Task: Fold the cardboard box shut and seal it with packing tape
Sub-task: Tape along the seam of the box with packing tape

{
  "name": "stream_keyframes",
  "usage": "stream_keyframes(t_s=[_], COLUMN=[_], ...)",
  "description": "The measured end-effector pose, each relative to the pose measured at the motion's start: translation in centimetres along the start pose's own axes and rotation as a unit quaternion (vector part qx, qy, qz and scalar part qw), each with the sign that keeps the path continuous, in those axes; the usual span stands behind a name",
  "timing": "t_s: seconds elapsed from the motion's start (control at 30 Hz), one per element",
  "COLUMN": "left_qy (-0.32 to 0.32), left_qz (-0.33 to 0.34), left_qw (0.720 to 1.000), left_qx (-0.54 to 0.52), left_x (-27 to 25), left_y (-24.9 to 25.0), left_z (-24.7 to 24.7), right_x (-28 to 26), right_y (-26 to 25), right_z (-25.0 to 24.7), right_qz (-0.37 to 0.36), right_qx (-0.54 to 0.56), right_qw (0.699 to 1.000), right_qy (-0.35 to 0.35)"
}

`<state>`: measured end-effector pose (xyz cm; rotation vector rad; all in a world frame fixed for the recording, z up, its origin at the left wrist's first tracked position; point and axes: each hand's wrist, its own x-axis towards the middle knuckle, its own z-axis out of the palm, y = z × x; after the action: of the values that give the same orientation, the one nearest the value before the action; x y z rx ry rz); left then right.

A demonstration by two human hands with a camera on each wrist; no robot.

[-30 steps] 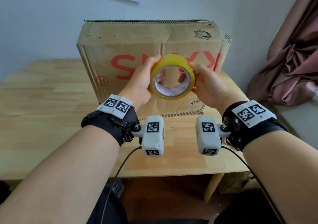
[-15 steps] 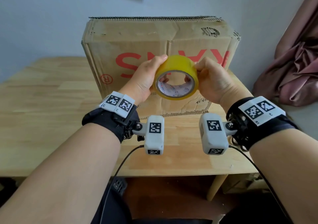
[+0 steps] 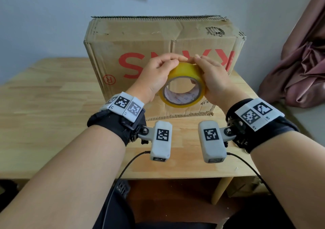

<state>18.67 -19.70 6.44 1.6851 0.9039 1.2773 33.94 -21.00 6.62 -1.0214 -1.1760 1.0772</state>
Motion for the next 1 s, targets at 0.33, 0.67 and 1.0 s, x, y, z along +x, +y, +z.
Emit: stream_keyframes(t_s=[0.33, 0.67, 1.0], left_qy=[0.009, 0.022, 0.027], left_qz=[0.022, 0.012, 0.009], left_qw=[1.000, 0.998, 0.998], left_qx=[0.002, -0.063, -0.053], left_x=[-0.6, -0.6, -0.6], left_y=[0.7, 0.4, 0.3], left_z=[0.7, 1.0, 0.6], right_x=[-0.1, -0.4, -0.2], right_y=[0.0, -0.1, -0.2], right_z=[0.1, 0.3, 0.4], right_qz=[0.051, 0.101, 0.123], right_qx=[0.045, 0.078, 0.077], right_qw=[0.997, 0.992, 0.989], right_qy=[0.040, 0.015, 0.007])
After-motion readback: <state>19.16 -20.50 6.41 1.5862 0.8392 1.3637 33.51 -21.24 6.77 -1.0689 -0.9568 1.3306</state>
